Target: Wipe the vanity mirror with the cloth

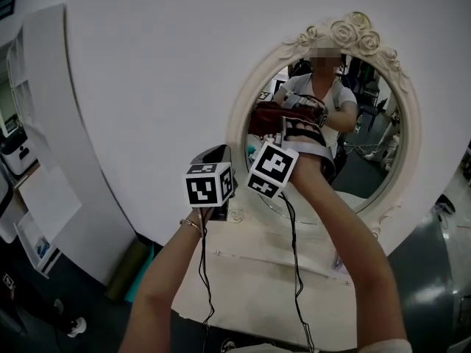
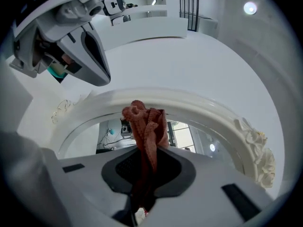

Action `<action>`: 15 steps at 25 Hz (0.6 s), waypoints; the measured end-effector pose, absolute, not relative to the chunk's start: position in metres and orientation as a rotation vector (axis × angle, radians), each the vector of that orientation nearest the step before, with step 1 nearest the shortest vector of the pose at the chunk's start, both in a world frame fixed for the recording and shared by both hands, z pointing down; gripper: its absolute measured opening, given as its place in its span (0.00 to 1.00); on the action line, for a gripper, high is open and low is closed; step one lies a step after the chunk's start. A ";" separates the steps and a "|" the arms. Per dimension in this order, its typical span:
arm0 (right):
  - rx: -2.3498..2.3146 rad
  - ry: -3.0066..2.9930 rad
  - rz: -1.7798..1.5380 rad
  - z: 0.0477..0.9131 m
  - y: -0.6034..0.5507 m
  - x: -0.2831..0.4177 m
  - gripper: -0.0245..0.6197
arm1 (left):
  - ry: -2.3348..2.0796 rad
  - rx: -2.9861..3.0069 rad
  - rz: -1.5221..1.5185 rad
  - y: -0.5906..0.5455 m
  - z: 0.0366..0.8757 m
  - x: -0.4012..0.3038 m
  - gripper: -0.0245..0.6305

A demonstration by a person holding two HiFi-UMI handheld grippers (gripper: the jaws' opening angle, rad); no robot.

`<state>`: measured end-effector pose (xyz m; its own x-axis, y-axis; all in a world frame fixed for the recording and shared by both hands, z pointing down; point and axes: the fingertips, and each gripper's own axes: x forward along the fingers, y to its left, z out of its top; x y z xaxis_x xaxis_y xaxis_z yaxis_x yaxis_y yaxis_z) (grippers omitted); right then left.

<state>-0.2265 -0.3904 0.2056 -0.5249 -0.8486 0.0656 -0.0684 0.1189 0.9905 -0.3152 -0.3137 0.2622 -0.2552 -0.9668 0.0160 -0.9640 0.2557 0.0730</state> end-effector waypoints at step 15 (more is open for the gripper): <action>0.644 -1.668 -1.340 0.390 -0.381 -0.231 0.13 | -2.318 1.832 -0.008 -0.305 0.396 -0.300 0.05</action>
<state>-0.2313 -0.3814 0.3895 -0.4819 -0.8202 0.3084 0.1245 0.2843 0.9506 -0.3001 -0.3046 0.3965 -0.2206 -0.9649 0.1424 -0.9639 0.2380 0.1193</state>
